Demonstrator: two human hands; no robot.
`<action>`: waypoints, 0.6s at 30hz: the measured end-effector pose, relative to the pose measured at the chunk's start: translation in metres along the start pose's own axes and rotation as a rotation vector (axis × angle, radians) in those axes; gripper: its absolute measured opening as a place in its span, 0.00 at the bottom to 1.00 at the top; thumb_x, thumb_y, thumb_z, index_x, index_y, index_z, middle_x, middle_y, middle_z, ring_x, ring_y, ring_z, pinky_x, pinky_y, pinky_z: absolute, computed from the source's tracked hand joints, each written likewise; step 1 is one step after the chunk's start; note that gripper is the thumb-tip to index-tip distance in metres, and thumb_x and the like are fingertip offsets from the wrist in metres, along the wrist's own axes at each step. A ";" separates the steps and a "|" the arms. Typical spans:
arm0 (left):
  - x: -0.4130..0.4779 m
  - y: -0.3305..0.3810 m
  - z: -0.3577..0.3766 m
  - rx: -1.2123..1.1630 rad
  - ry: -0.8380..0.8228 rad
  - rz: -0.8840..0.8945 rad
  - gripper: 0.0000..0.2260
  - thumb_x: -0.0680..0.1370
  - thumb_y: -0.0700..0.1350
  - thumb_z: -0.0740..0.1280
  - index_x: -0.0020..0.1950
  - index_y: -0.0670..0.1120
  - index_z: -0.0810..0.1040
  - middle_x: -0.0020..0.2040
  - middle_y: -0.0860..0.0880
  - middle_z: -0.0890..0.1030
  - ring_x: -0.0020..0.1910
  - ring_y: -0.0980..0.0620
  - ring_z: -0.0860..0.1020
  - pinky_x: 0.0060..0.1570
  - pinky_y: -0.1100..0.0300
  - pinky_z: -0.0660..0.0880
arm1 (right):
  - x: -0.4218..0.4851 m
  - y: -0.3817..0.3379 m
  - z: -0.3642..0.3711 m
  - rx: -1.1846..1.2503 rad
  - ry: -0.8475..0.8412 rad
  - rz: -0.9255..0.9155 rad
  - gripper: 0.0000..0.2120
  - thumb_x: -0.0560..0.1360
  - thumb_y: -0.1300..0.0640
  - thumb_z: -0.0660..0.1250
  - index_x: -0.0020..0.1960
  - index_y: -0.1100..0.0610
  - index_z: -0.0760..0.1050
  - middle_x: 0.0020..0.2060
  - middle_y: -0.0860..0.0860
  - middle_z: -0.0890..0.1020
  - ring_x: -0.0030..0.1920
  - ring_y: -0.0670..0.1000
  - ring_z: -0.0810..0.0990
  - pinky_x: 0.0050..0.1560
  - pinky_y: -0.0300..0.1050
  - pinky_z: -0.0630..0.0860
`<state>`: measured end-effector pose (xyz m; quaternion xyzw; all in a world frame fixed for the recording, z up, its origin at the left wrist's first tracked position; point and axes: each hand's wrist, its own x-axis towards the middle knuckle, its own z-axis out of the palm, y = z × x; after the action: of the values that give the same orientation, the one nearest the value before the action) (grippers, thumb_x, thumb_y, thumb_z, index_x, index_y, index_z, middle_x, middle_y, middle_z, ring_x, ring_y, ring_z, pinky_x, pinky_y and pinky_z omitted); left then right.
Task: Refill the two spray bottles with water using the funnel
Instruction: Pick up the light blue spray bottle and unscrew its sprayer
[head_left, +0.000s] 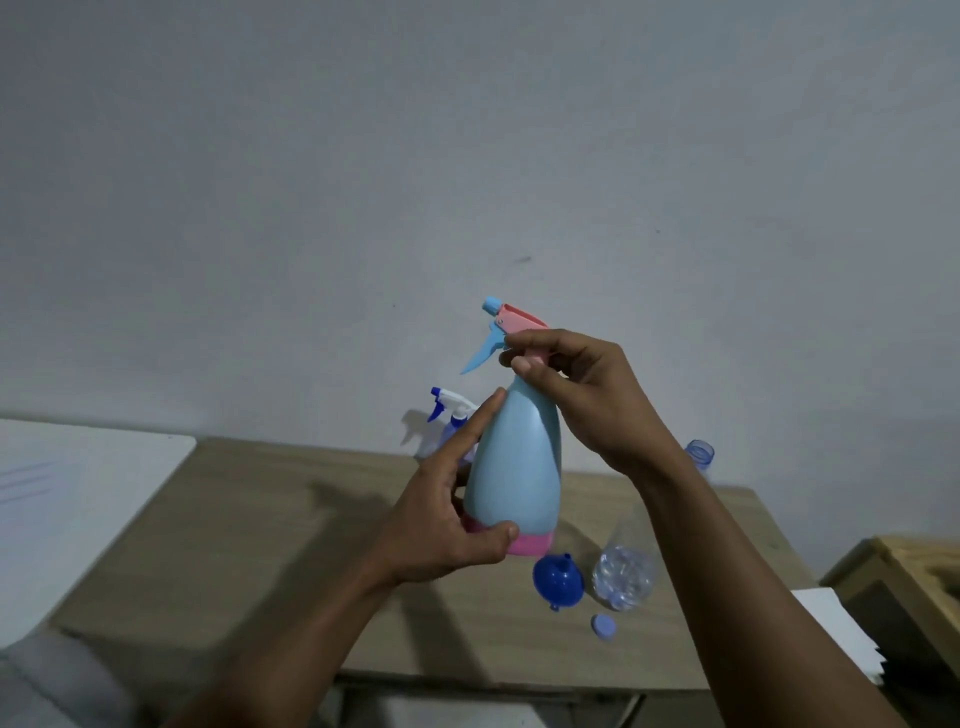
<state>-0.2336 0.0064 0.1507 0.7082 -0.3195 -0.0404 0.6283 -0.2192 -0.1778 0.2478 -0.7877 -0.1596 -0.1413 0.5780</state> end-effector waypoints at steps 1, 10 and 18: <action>0.000 0.002 0.001 -0.011 0.009 -0.006 0.47 0.65 0.47 0.79 0.76 0.66 0.56 0.72 0.55 0.66 0.64 0.45 0.75 0.50 0.48 0.82 | 0.000 -0.002 0.001 -0.004 0.018 -0.003 0.09 0.77 0.59 0.71 0.57 0.53 0.84 0.51 0.50 0.87 0.53 0.55 0.83 0.59 0.64 0.77; -0.005 0.011 0.000 -0.007 0.010 -0.009 0.49 0.65 0.45 0.82 0.76 0.66 0.57 0.71 0.57 0.68 0.64 0.47 0.75 0.53 0.46 0.82 | -0.005 -0.009 -0.002 0.147 -0.019 -0.041 0.16 0.75 0.67 0.71 0.63 0.60 0.81 0.55 0.55 0.86 0.59 0.58 0.83 0.61 0.49 0.79; -0.008 0.020 -0.003 -0.047 -0.007 0.040 0.48 0.67 0.38 0.80 0.78 0.61 0.57 0.72 0.57 0.68 0.66 0.46 0.74 0.54 0.44 0.81 | -0.010 -0.019 -0.004 0.250 -0.139 -0.014 0.18 0.80 0.67 0.64 0.66 0.54 0.78 0.63 0.53 0.81 0.60 0.60 0.82 0.66 0.59 0.75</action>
<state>-0.2463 0.0126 0.1665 0.6863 -0.3348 -0.0376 0.6446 -0.2363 -0.1769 0.2609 -0.7165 -0.2211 -0.0693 0.6580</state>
